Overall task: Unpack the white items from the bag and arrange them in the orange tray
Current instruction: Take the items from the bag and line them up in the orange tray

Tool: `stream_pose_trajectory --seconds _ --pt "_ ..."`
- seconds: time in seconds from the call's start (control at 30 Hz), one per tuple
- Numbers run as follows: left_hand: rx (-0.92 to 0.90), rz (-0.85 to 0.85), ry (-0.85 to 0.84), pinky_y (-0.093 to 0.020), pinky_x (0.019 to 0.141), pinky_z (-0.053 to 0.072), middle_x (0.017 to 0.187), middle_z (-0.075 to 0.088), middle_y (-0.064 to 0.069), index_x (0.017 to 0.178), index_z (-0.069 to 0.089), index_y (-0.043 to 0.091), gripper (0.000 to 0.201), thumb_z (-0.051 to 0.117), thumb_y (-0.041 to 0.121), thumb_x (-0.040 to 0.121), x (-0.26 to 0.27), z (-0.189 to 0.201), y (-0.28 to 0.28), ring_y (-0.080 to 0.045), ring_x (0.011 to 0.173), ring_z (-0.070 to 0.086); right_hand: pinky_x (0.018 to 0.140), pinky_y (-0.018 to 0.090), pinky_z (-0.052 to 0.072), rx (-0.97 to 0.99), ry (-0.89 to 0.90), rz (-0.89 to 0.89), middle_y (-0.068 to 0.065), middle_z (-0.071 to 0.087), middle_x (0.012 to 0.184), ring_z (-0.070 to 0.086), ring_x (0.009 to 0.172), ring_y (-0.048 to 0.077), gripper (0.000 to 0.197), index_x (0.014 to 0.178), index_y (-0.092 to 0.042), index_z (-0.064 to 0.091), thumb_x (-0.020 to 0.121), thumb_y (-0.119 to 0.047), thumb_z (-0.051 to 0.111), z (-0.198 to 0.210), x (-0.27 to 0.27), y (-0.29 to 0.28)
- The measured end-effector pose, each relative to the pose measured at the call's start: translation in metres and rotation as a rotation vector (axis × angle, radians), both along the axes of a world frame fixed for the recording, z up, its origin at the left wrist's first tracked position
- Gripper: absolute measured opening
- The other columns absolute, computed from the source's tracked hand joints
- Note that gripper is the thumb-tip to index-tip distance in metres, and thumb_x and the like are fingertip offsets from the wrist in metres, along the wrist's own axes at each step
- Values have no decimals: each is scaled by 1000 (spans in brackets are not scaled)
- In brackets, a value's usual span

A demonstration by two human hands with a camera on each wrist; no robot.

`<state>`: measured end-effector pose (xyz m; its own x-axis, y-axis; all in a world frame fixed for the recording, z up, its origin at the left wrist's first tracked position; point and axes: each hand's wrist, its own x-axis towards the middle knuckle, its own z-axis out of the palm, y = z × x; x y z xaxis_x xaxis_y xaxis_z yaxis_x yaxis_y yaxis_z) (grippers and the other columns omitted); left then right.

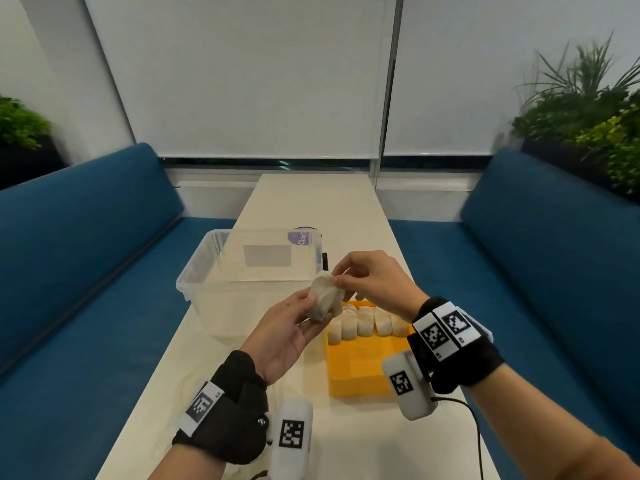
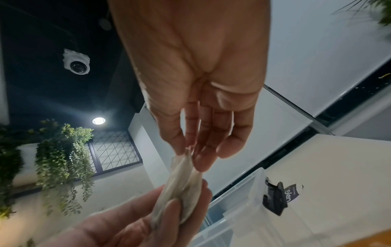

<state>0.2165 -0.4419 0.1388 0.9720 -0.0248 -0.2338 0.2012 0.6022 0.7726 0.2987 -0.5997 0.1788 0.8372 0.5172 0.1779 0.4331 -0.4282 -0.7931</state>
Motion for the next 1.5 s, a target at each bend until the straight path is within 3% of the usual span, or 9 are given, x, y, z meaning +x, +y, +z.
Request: stream_pose_trajectory --seconds 0.17,0.3,0.43,0.53,0.7,0.9,1.13,1.27,1.5 --pt "42 15 -25 -27 89 56 121 67 -15 129 57 7 37 52 22 96 11 -7 -6 -24 109 67 71 28 55 -37 -41 15 5 70 82 65 72 15 19 95 -11 71 81 -24 72 -9 13 1" --pt "-140 15 95 -33 85 57 119 66 -24 125 58 6 41 48 34 98 18 -11 -6 -32 107 67 73 30 56 -59 -21 46 6 73 84 68 76 17 16 101 -15 70 85 -20 68 -14 23 0" --pt "-122 14 124 -32 82 59 127 60 -24 129 55 4 36 53 18 96 26 -22 -4 -32 109 66 64 19 54 -73 38 73 7 73 86 70 73 16 12 102 -12 63 91 -17 61 -18 27 -2" --pt "-101 53 126 -29 78 60 122 64 -21 125 57 4 32 55 10 94 31 -29 -5 -25 98 70 69 23 57 -80 1 56 4 70 91 68 75 16 10 97 -12 65 90 -19 63 -21 35 -7" --pt "-106 115 187 -28 66 61 116 65 -21 114 61 3 21 55 3 93 32 -40 3 -25 90 70 57 15 50 -103 16 -31 0 67 88 61 63 11 12 98 -12 67 88 -19 65 -26 58 -19" --pt "-80 155 223 -26 63 60 111 66 -19 109 63 4 18 58 4 92 24 -46 14 -23 85 68 60 13 45 -484 48 -47 9 70 92 61 61 10 14 99 -7 66 92 -16 59 -65 86 -17" --pt "-71 183 240 -25 63 60 110 66 -19 110 63 2 20 57 2 91 14 -52 28 -22 80 69 67 25 52 -932 164 87 14 68 108 64 80 24 21 109 -5 67 89 -11 62 -106 93 -5" --pt "-61 181 242 -24 62 60 109 67 -19 110 64 2 20 58 2 91 11 -54 31 -20 75 71 80 36 54 -963 55 -57 16 64 110 65 93 33 23 110 -5 65 90 -7 55 -118 103 0" --pt "-74 167 244 -28 64 60 116 65 -23 117 60 0 25 57 3 93 14 -51 28 -28 87 72 86 35 48 -940 -13 -130 15 54 119 59 104 33 23 115 -6 54 94 -5 44 -110 102 1"
